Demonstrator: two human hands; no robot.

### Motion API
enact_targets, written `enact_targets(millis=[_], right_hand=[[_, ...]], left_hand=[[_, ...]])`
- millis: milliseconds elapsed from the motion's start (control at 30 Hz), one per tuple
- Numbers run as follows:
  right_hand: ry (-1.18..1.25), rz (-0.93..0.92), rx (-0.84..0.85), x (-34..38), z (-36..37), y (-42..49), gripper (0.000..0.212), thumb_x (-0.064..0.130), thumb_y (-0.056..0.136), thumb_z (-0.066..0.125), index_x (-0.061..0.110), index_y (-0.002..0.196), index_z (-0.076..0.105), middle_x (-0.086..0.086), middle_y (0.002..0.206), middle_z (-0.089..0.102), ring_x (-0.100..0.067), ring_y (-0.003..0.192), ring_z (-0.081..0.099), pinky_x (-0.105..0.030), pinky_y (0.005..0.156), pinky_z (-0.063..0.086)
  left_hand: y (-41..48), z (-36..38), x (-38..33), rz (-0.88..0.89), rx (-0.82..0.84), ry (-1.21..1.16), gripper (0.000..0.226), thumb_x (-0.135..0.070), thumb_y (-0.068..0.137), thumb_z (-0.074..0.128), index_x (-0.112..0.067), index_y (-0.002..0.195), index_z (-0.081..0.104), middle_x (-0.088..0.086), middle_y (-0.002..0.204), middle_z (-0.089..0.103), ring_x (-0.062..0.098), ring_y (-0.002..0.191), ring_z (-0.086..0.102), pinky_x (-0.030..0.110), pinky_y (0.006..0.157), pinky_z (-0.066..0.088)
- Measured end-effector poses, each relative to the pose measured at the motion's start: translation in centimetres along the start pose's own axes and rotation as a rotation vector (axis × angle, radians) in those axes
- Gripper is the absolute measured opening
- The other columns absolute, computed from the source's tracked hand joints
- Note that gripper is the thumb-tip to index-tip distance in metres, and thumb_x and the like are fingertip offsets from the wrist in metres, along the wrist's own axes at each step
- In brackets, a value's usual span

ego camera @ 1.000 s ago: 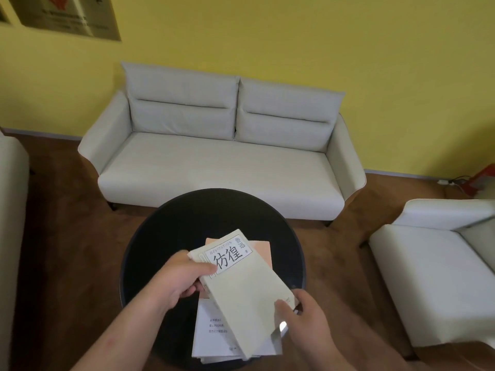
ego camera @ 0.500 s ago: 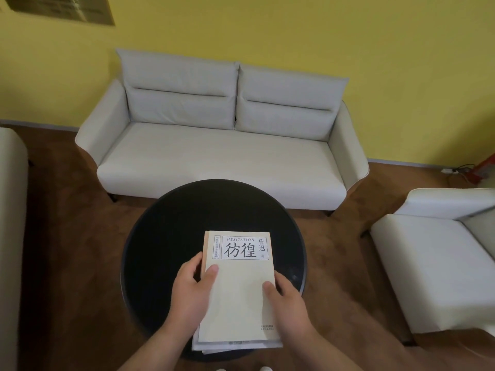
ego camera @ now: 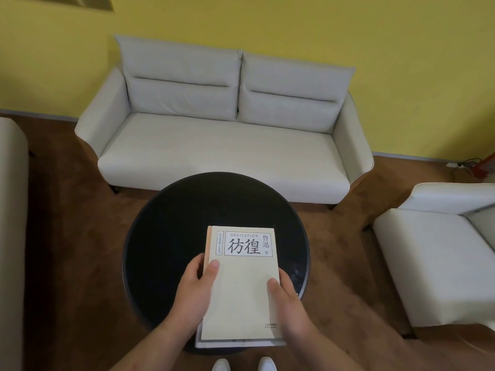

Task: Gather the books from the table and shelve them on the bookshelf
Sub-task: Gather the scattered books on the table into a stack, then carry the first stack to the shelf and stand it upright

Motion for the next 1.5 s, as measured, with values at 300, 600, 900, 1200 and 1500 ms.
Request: enact_targets(millis=[300,600,900,1200,1500], right_hand=[[0.225,0.128,0.127,-0.1,-0.6,1.5,0.052,0.033,0.087,0.055,0.026,0.138,0.051,-0.013,0.124,0.072,-0.037,0.108,0.072,-0.05,0.085,0.061],[0.245,0.17,0.258,1.1,-0.3,2.1,0.056,0.037,0.088,0.071,0.023,0.139,0.054,-0.009,0.124,0.075,-0.034,0.111,0.073,-0.05,0.091,0.06],[0.282,0.265,0.383,0.4,-1.3,3.6,0.064,0.048,0.087,0.067,0.028,0.145,0.049,-0.014,0.134,0.069,-0.039,0.124,0.065,-0.06,0.112,0.044],[0.365,0.397,0.502,0.4,-2.9,4.1,0.056,0.041,0.09,0.061,0.022,0.142,0.056,-0.021,0.138,0.065,-0.046,0.132,0.056,-0.06,0.117,0.035],[0.224,0.304,0.464,1.9,-4.3,3.9,0.062,0.047,0.08,0.067,0.025,0.137,0.058,-0.018,0.127,0.072,-0.04,0.11,0.072,-0.049,0.088,0.057]], left_hand=[[-1.5,0.9,3.0,-0.193,0.098,-0.094,0.032,-0.024,0.09,0.071,-0.037,0.115,0.055,-0.004,0.105,0.073,0.02,0.09,0.074,0.033,0.065,0.059],[-2.6,1.6,2.4,-0.217,0.098,-0.118,0.038,-0.028,0.09,0.067,-0.031,0.126,0.056,0.002,0.112,0.071,0.025,0.097,0.071,0.038,0.072,0.057],[-4.0,3.4,1.2,-0.189,0.073,-0.081,0.052,-0.038,0.081,0.074,-0.032,0.129,0.054,-0.003,0.113,0.074,0.021,0.099,0.073,0.048,0.091,0.058],[-4.7,6.2,2.7,-0.158,0.129,-0.288,0.061,-0.049,0.078,0.075,-0.039,0.133,0.05,-0.003,0.118,0.074,0.023,0.105,0.073,0.048,0.092,0.057],[-5.3,5.4,2.0,-0.236,-0.017,-0.396,0.075,-0.055,0.071,0.068,-0.018,0.133,0.052,0.014,0.115,0.073,0.036,0.103,0.071,0.058,0.1,0.05]])
Point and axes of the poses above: each hand's wrist, its own y-axis towards the middle knuckle, its own z-axis out of the palm, x = y × z, the point moved 8 cm from there along y, towards the middle knuckle
